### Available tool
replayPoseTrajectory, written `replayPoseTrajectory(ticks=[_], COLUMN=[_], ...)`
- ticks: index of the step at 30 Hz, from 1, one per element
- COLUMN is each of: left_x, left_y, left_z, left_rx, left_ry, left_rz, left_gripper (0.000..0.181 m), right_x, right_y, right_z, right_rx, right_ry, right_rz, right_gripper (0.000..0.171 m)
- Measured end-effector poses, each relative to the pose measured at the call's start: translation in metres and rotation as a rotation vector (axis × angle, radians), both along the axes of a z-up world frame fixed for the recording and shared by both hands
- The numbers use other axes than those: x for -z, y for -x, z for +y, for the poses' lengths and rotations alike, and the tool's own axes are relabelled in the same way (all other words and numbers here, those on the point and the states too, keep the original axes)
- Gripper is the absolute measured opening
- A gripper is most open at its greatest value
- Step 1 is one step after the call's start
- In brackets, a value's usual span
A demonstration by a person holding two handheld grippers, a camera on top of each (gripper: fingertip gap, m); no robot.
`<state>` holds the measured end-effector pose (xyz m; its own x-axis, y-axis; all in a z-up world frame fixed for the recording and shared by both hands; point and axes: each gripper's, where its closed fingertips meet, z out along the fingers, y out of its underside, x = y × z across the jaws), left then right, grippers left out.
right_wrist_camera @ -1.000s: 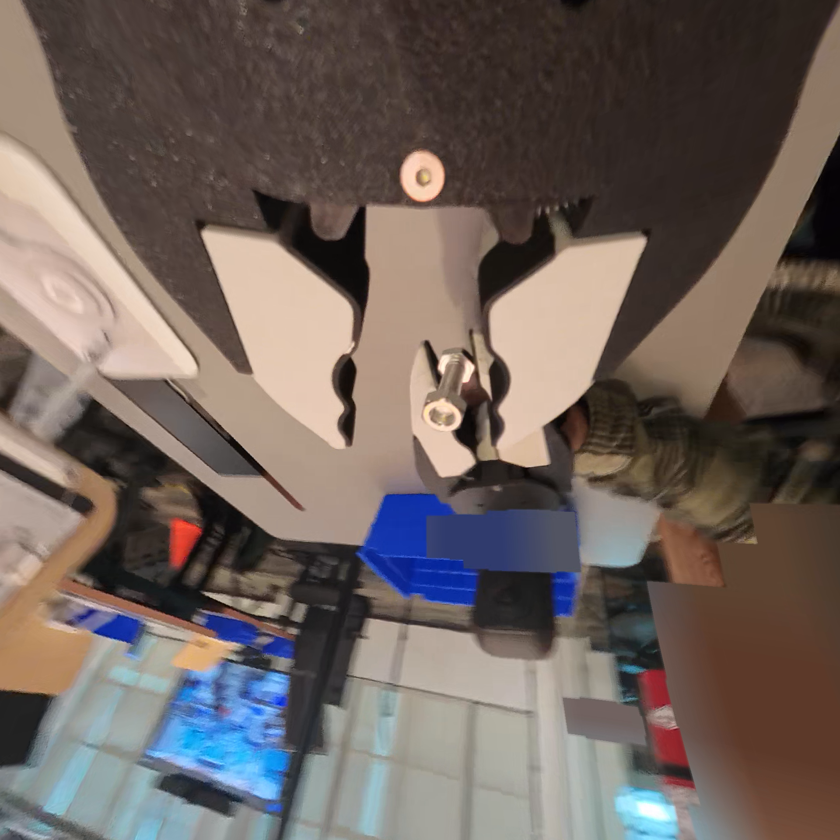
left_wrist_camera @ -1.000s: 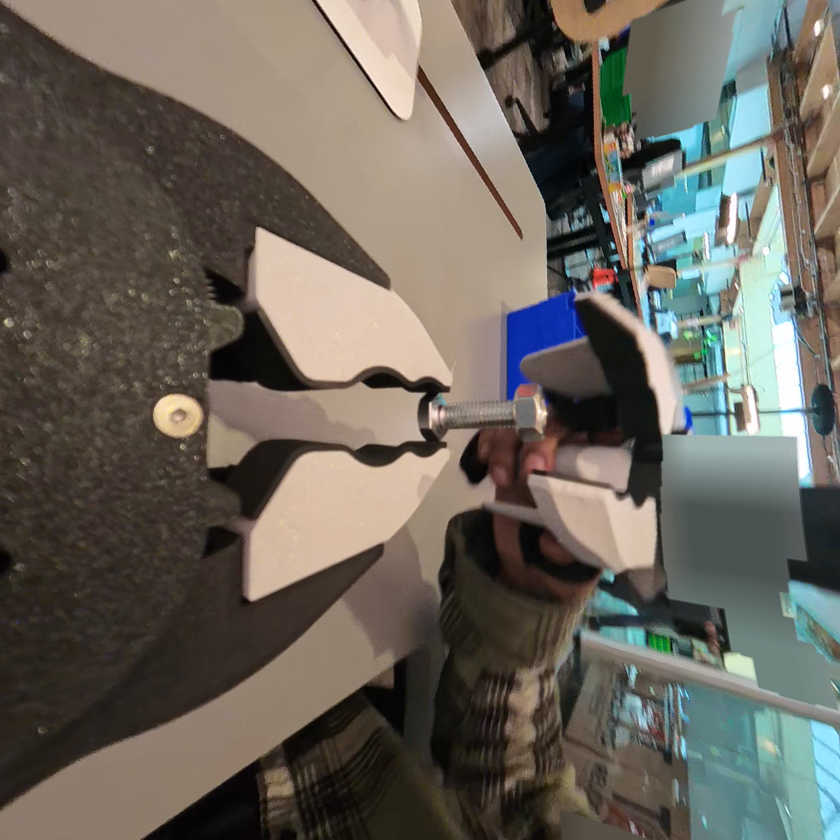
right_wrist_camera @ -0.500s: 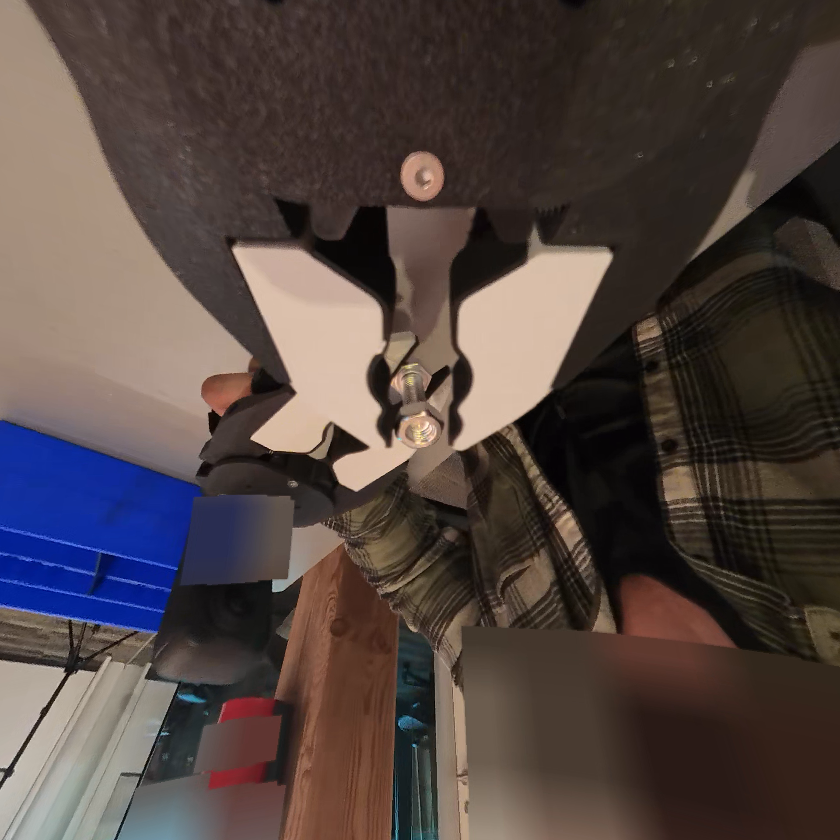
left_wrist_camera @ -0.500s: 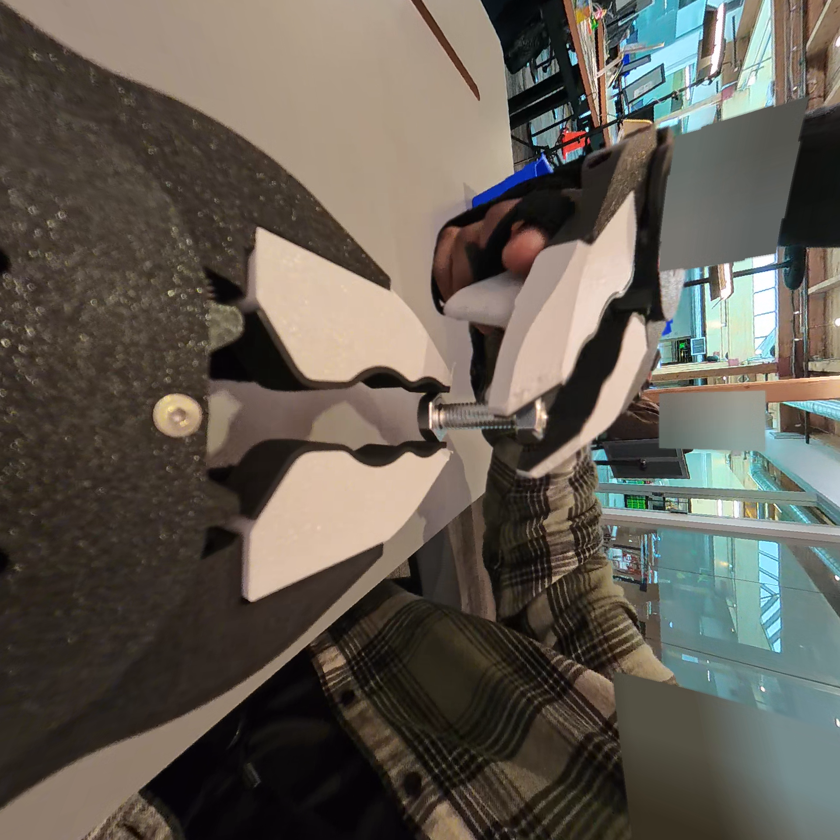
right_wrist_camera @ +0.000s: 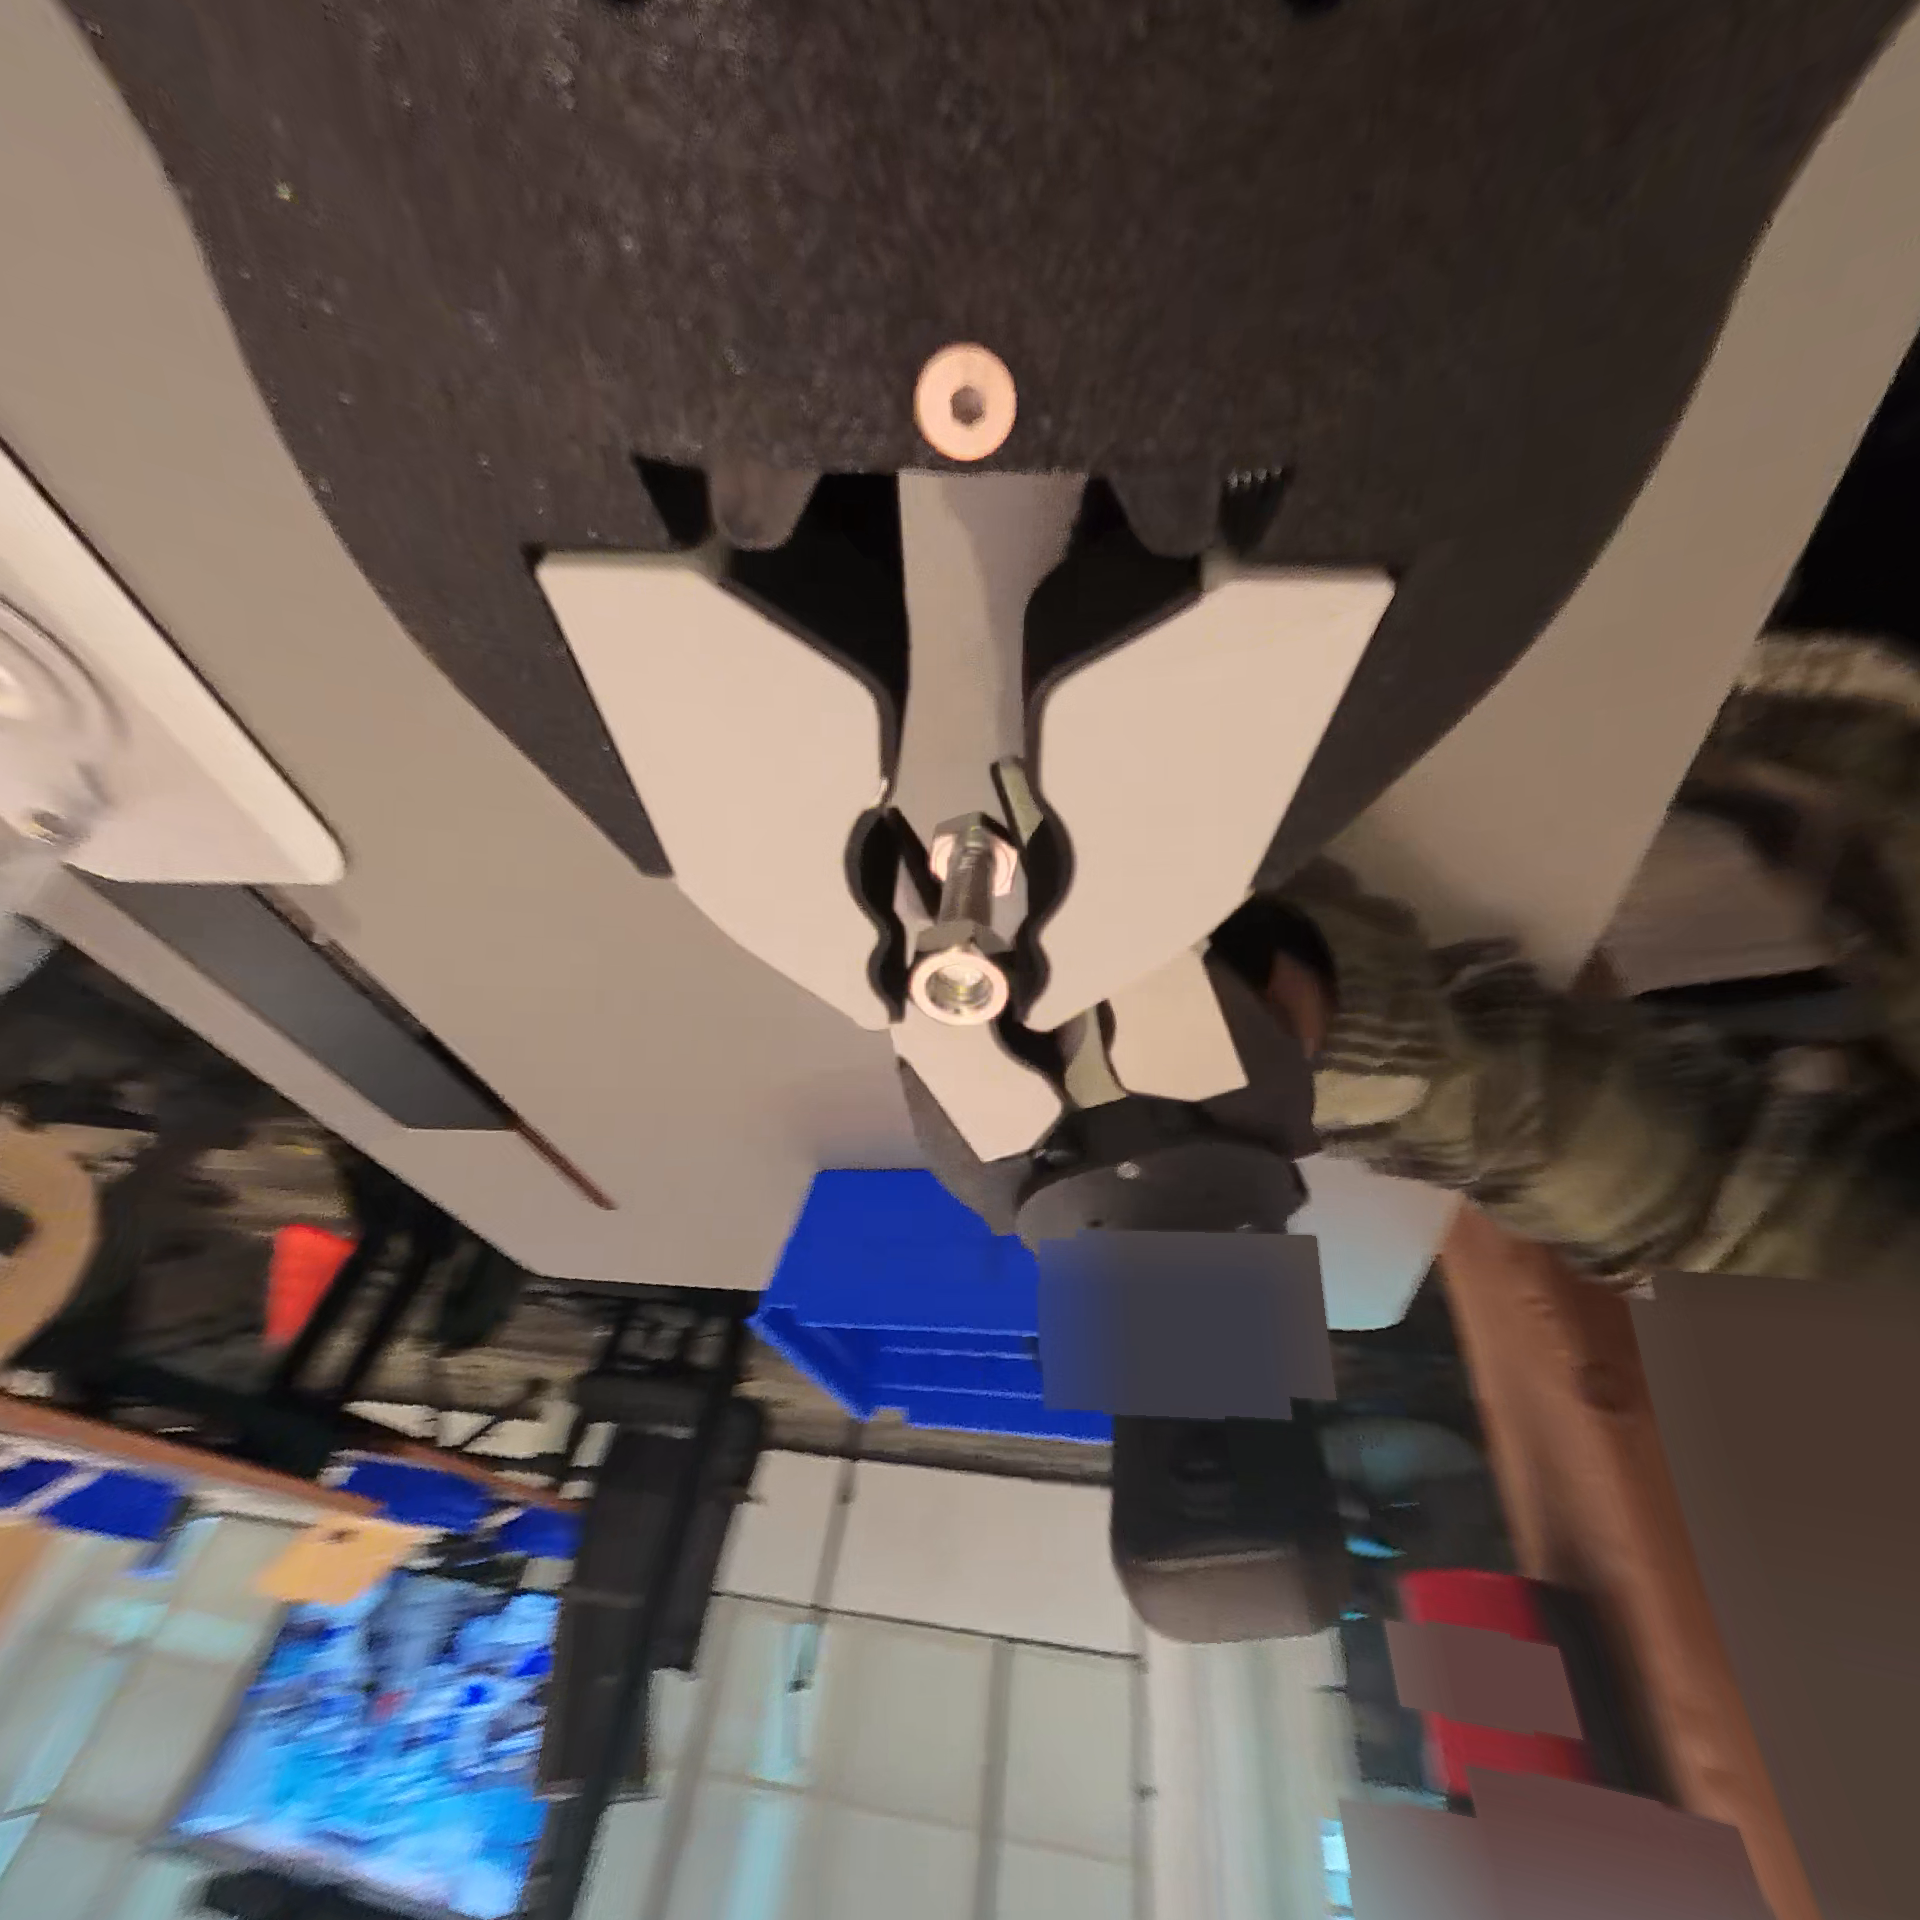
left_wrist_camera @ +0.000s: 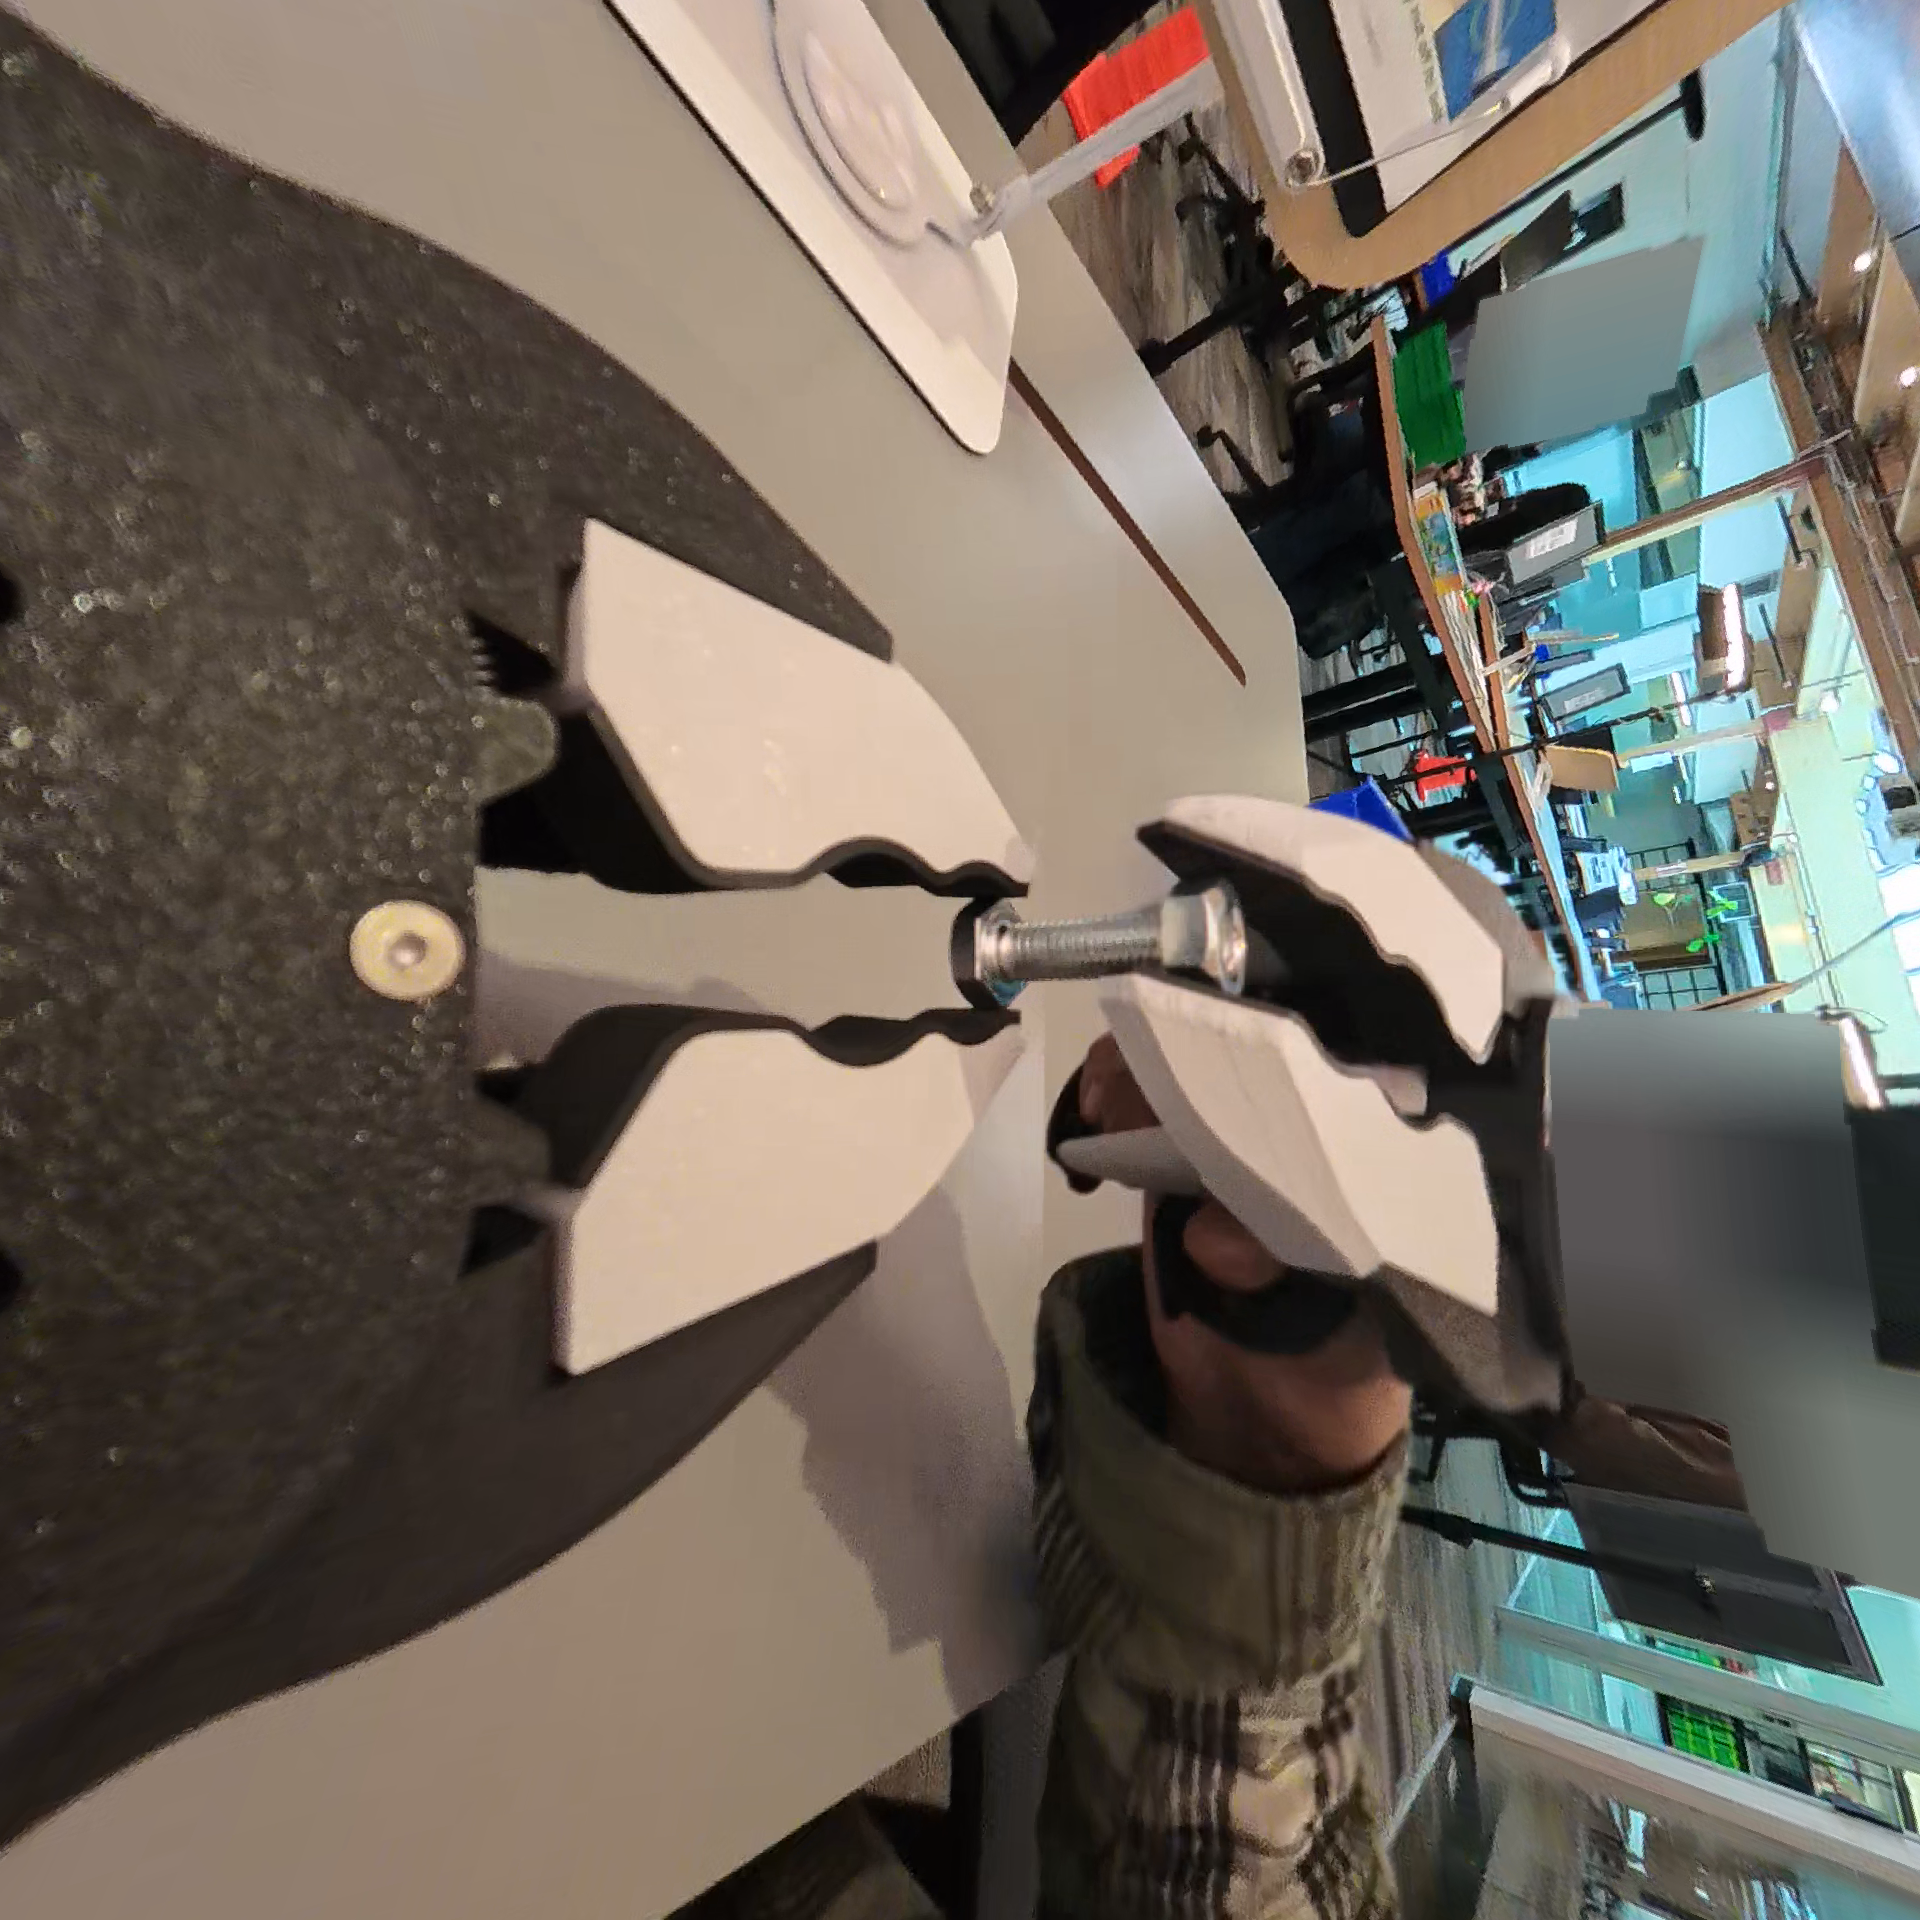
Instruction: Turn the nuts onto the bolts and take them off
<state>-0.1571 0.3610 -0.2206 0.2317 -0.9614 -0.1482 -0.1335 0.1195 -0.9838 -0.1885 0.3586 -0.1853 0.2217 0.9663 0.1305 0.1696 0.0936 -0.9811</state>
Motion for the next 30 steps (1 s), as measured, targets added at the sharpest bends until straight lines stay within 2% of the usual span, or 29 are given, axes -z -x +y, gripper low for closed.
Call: replayPoseTrajectory(ticks=[3,4,6,8,11,12,13,15,19,22,25,27,30], left_x=[0.003,0.003,0.002,-0.001,-0.004,-0.005,-0.006,-0.008,-0.009,-0.009,-0.008,-0.007,-0.008], left_y=[0.0,-0.001,-0.001,-0.001,-0.004,-0.005,-0.006,-0.007,-0.008,-0.008,-0.009,-0.008,-0.006], left_z=[0.0,0.0,-0.002,-0.006,-0.019,-0.024,-0.029,-0.038,-0.048,-0.05,-0.049,-0.045,-0.031], left_rx=[0.026,0.038,0.063,0.097,0.204,0.242,0.278,0.332,0.384,0.396,0.38,0.345,0.242], left_ry=[0.048,0.064,0.082,0.089,0.115,0.124,0.127,0.118,0.098,0.099,0.087,0.074,0.053], left_rz=[-0.01,-0.018,-0.032,-0.05,-0.085,-0.09,-0.098,-0.105,-0.098,-0.101,-0.094,-0.086,-0.081], left_gripper=[0.02,0.02,0.02,0.02,0.02,0.02,0.02,0.02,0.02,0.02,0.02,0.02,0.02], right_x=[0.005,0.007,0.005,-0.004,-0.016,-0.02,-0.023,-0.027,-0.016,-0.008,-0.009,-0.008,-0.01], right_y=[-0.001,-0.002,-0.004,-0.007,-0.008,-0.009,-0.012,-0.016,-0.013,-0.01,-0.007,-0.006,-0.002], right_z=[0.006,0.007,0.003,0.0,-0.018,-0.03,-0.046,-0.056,-0.058,-0.059,-0.056,-0.051,-0.034], right_rx=[0.142,0.152,0.101,0.023,-0.24,-0.379,-0.535,-0.705,-0.821,-0.846,-0.806,-0.726,-0.513], right_ry=[-0.045,-0.042,-0.024,-0.009,-0.011,0.015,0.062,0.102,0.109,0.104,0.109,0.102,0.064], right_rz=[0.003,-0.006,0.001,0.006,-0.03,-0.025,-0.014,-0.021,-0.098,-0.134,-0.095,-0.079,-0.035], right_gripper=[0.022,0.03,0.033,0.049,0.063,0.067,0.062,0.053,0.04,0.023,0.02,0.02,0.019])
